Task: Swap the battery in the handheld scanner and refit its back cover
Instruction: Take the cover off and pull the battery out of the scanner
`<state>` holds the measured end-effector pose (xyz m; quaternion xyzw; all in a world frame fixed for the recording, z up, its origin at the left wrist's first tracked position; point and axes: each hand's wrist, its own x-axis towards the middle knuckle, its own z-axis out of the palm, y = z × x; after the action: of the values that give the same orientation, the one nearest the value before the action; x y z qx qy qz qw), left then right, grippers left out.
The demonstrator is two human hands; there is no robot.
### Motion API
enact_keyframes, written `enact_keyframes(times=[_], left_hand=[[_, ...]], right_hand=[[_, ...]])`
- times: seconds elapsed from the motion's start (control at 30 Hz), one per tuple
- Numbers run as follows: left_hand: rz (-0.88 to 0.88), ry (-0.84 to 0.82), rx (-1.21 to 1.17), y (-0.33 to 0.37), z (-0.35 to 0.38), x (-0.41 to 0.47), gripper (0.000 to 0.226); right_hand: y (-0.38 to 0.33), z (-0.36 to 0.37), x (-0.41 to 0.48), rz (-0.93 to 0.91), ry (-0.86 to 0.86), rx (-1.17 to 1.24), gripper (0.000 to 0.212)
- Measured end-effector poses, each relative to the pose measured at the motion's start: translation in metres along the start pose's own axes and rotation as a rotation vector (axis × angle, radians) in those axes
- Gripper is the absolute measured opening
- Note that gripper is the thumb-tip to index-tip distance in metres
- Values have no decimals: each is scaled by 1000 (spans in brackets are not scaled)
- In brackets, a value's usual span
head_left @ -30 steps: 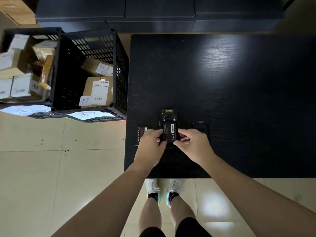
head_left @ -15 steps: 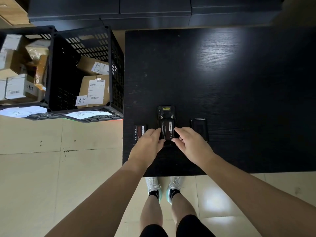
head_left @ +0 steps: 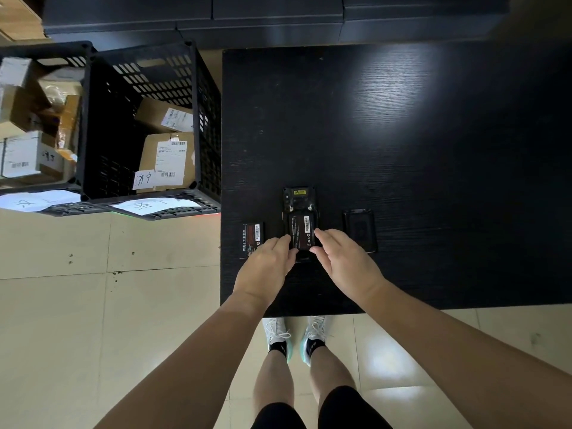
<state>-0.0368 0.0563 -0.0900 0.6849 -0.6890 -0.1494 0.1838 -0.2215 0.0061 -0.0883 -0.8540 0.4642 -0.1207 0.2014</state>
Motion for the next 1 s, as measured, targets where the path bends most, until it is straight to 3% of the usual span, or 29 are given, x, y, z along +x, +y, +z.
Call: enact_keyframes(times=[0.23, 0.63, 1.0], left_hand=[[52, 112, 26, -4, 9, -5, 25], [27, 153, -1, -4, 12, -7, 39], [1, 20, -108, -9, 6, -8, 29]], right_hand=[[-1, 5, -2, -4, 51, 5, 49], [-10, 6, -5, 70, 84, 87, 49], [-8, 3, -2, 79, 58, 100, 41]])
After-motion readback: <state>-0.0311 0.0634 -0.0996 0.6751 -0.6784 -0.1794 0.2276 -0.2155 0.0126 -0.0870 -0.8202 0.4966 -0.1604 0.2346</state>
